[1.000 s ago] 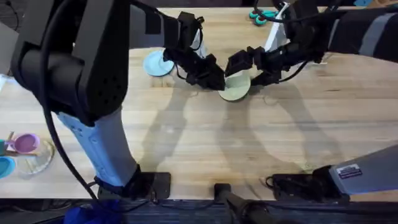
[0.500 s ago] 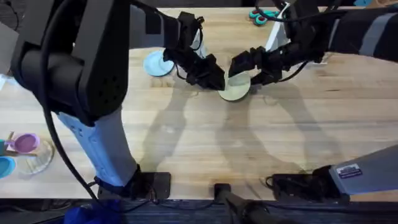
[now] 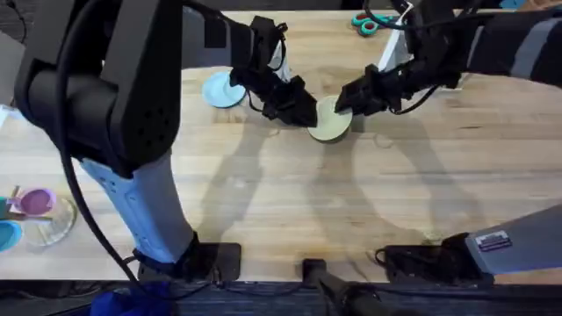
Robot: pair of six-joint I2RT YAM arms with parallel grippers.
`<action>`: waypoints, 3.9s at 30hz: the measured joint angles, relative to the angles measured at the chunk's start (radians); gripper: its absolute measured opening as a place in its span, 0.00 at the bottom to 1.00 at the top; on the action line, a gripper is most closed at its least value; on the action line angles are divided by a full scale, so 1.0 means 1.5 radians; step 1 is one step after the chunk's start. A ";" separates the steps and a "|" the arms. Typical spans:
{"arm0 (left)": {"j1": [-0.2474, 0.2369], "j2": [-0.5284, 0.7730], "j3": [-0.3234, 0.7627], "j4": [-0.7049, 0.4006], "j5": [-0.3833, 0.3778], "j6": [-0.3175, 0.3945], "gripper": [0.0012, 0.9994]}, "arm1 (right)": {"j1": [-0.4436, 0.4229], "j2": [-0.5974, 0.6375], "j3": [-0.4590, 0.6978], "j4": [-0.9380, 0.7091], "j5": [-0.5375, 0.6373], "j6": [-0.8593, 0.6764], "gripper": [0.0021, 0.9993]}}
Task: Pick up the plates from the table one by one and place each into a slot on the dish rack.
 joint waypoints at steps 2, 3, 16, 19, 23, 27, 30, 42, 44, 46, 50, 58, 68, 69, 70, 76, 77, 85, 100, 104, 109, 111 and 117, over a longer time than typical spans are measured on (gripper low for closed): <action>0.000 0.000 0.000 0.000 0.000 0.000 0.04 | 0.000 0.000 0.000 0.000 0.000 0.000 0.04; 0.000 0.000 0.000 0.000 0.000 0.000 0.04 | 0.000 0.000 0.000 0.000 -0.001 0.000 0.04; 0.000 0.000 0.000 0.001 0.000 0.000 0.04 | -0.001 0.000 0.000 -0.003 -0.003 0.000 0.03; 0.000 0.000 0.000 0.000 0.000 0.000 0.04 | -0.001 0.000 0.000 -0.006 -0.005 0.000 0.03; -0.002 -0.005 0.003 -0.006 -0.009 0.010 0.04 | -0.002 0.000 0.000 -0.009 -0.006 -0.017 0.03; -0.009 -0.032 0.004 -0.022 -0.067 0.030 0.04 | 0.002 0.000 0.000 -0.010 -0.017 -0.030 0.03; -0.011 -0.073 0.004 -0.051 -0.137 0.040 0.04 | 0.005 -0.002 0.000 -0.011 -0.023 -0.045 0.03; -0.008 -0.334 0.022 -0.146 -0.272 0.078 0.04 | 0.007 -0.117 -0.001 -0.020 -0.005 -0.103 0.03; -0.008 -0.371 0.022 -0.166 -0.291 0.081 0.04 | 0.007 -0.142 -0.001 -0.020 -0.004 -0.113 0.03; -0.008 -0.406 0.022 -0.185 -0.308 0.088 0.04 | 0.007 -0.168 -0.001 -0.021 0.002 -0.121 0.03; -0.008 -0.471 0.022 -0.227 -0.340 0.105 0.04 | 0.007 -0.222 -0.001 -0.023 0.016 -0.145 0.03; -0.008 -0.574 0.022 -0.302 -0.404 0.118 0.04 | 0.007 -0.345 -0.001 -0.025 0.074 -0.212 0.03; -0.008 -0.649 0.022 -0.320 -0.481 0.119 0.04 | 0.007 -0.447 0.043 -0.155 0.225 -0.306 0.03; -0.008 -0.653 0.022 -0.320 -0.487 0.119 0.04 | 0.007 -0.450 0.053 -0.168 0.241 -0.314 0.03; -0.008 -0.656 0.022 -0.320 -0.492 0.120 0.04 | 0.007 -0.453 0.066 -0.184 0.259 -0.322 0.03; -0.008 -0.662 0.022 -0.320 -0.508 0.121 0.04 | 0.007 -0.460 0.122 -0.247 0.345 -0.346 0.03; -0.008 -0.662 0.022 -0.319 -0.508 0.121 0.04 | 0.007 -0.460 0.125 -0.249 0.353 -0.347 0.03; -0.008 -0.662 0.022 -0.320 -0.510 0.123 0.81 | 0.007 -0.460 0.128 -0.255 0.381 -0.350 0.03; -0.008 -0.662 0.022 -0.335 -0.510 0.123 0.99 | 0.007 -0.460 0.128 -0.254 0.387 -0.355 0.03; -0.008 -0.662 0.022 -0.335 -0.510 0.123 0.99 | 0.007 -0.460 0.128 -0.254 0.387 -0.355 0.03; -0.008 -0.662 0.022 -0.335 -0.510 0.123 0.99 | 0.007 -0.460 0.128 -0.254 0.387 -0.355 0.03; -0.008 -0.662 0.022 -0.335 -0.510 0.123 0.99 | 0.007 -0.460 0.128 -0.254 0.387 -0.355 0.03; -0.008 -0.662 0.022 -0.335 -0.510 0.123 0.99 | 0.007 -0.460 0.128 -0.254 0.390 -0.348 0.03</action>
